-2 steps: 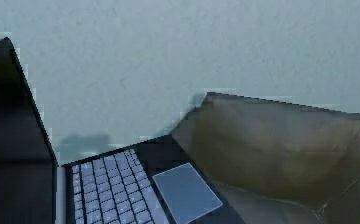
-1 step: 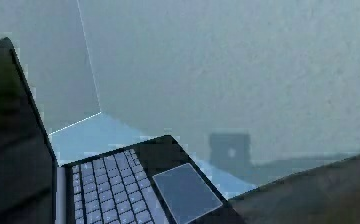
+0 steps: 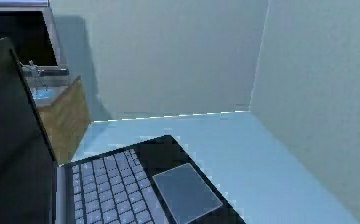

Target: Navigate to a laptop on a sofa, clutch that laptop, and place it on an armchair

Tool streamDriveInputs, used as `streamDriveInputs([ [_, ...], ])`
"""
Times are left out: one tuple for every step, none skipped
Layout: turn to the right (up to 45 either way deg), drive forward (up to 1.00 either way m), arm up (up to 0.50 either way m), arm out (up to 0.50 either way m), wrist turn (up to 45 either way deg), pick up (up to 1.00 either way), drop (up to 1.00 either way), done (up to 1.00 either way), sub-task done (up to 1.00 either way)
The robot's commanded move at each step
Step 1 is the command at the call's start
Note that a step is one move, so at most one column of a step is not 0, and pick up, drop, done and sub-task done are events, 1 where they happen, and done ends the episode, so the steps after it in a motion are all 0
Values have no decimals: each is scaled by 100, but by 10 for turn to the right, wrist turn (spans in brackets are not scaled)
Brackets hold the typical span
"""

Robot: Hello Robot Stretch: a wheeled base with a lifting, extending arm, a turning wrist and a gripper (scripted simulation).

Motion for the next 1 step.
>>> streamDriveInputs([
  [-90, 0, 0, 0, 0, 0, 0, 0, 0],
])
